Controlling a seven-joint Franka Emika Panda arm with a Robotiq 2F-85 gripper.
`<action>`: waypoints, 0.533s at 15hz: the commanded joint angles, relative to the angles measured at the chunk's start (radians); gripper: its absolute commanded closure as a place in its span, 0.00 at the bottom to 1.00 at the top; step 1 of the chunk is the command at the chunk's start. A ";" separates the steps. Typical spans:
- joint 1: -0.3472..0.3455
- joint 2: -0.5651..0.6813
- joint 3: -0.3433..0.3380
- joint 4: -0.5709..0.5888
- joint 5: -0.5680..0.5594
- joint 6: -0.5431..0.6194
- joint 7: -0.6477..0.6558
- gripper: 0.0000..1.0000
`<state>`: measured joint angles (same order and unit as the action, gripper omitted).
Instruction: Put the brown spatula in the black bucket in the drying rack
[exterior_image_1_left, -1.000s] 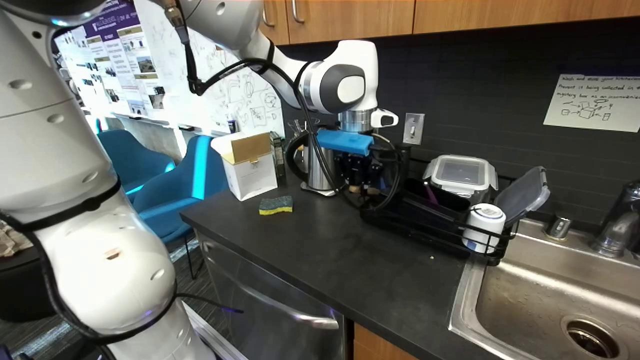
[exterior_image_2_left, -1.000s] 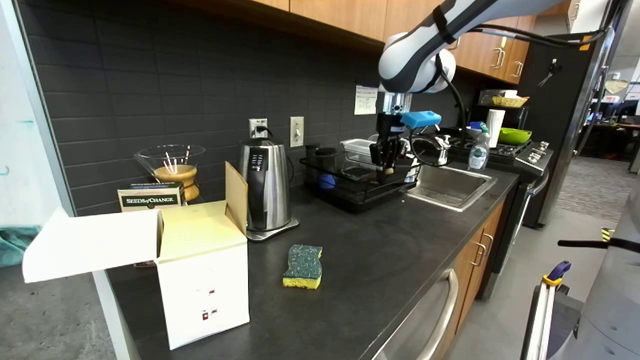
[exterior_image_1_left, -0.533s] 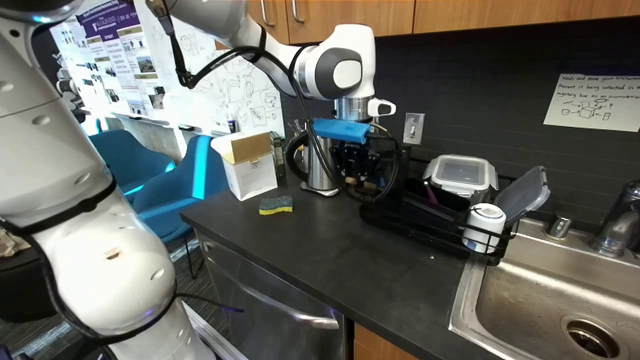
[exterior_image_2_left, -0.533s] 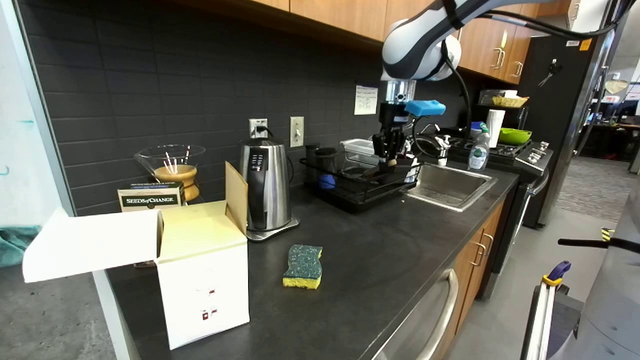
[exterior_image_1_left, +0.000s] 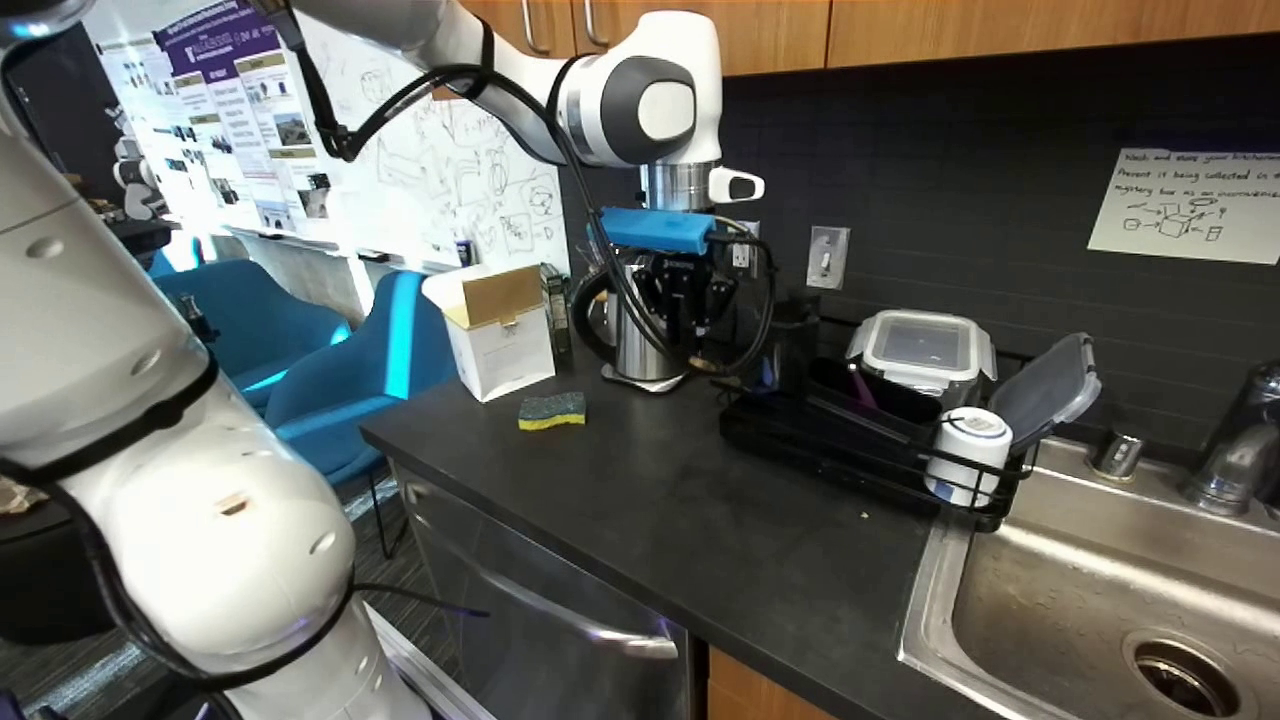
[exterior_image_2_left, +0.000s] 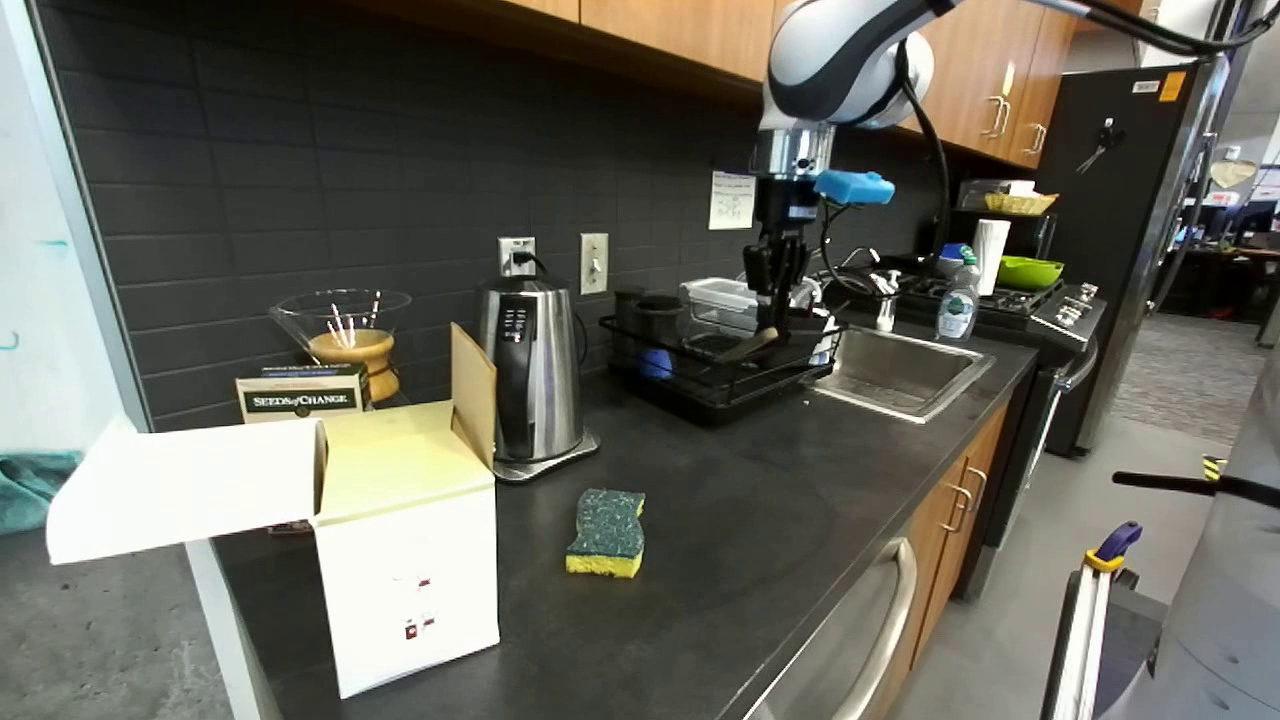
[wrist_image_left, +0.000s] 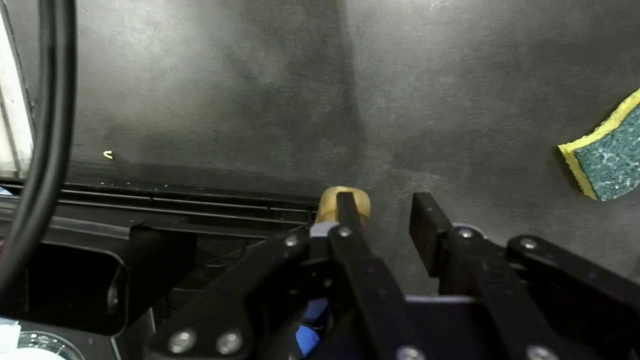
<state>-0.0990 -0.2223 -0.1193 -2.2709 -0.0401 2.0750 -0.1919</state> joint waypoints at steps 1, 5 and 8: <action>0.006 -0.056 0.008 -0.019 -0.025 -0.021 -0.001 0.91; 0.005 -0.073 0.005 -0.028 -0.032 -0.020 -0.002 0.98; 0.005 -0.072 0.001 -0.032 -0.030 -0.018 -0.009 0.72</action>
<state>-0.0939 -0.2698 -0.1153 -2.2854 -0.0546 2.0663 -0.1919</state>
